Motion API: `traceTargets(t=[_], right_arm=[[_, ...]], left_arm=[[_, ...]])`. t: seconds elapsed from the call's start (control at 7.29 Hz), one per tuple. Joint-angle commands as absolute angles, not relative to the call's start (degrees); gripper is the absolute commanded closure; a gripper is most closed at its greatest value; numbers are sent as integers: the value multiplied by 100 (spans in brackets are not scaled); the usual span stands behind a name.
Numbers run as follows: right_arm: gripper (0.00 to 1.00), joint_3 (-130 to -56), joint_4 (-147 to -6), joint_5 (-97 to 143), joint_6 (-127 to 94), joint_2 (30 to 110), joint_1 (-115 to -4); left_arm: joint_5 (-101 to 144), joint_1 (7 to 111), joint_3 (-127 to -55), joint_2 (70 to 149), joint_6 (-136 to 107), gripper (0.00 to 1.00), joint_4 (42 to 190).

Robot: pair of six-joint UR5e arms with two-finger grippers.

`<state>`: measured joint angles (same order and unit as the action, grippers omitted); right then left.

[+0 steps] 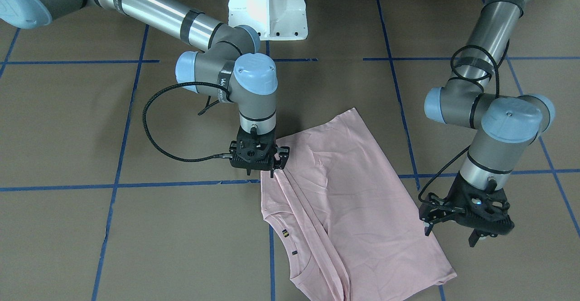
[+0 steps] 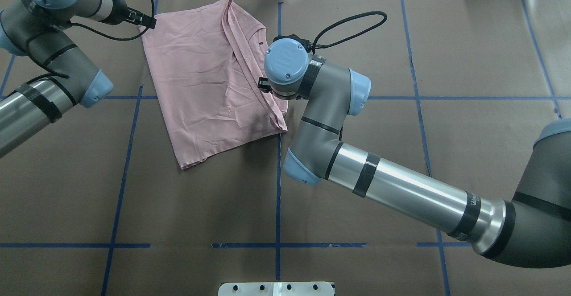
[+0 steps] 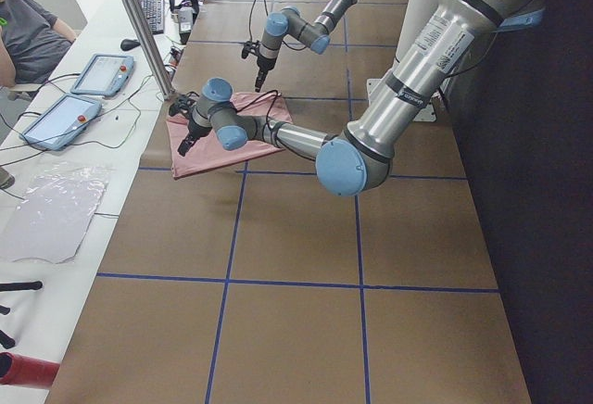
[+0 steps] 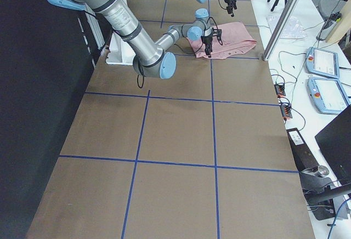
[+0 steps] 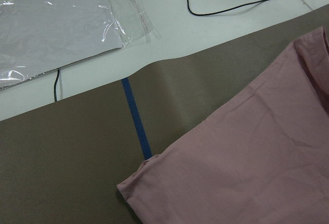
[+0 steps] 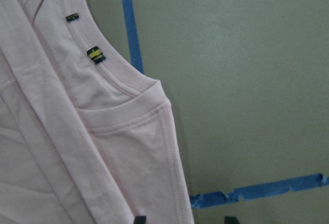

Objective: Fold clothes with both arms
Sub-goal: 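Reach the right gripper to the shirt's folded edge near the collar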

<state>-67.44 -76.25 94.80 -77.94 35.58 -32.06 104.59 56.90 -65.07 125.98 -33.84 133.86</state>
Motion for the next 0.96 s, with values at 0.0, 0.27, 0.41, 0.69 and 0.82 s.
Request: traceTargets(t=[0.0, 0.27, 0.41, 0.69, 0.82], right_arm=[[53, -6688, -7629, 9352, -8006, 3480, -3015], [55, -6697, -7638, 9308, -7998, 3550, -2971], [55, -6697, -7638, 9264, -7955, 3559, -2971], [55, -6697, -7638, 9220, -7945, 3612, -2936], [55, -6689, -7638, 9211, -7937, 3621, -2936]], left_arm=[[10459, 5687, -6513, 12595, -3384, 0, 13394], [10459, 5687, -6513, 12577, -3384, 0, 13412], [10459, 5678, -6513, 12568, -3392, 0, 13421], [10459, 5651, -6513, 12568, -3541, 0, 13430], [10459, 5617, -6513, 12568, -3551, 0, 13430]])
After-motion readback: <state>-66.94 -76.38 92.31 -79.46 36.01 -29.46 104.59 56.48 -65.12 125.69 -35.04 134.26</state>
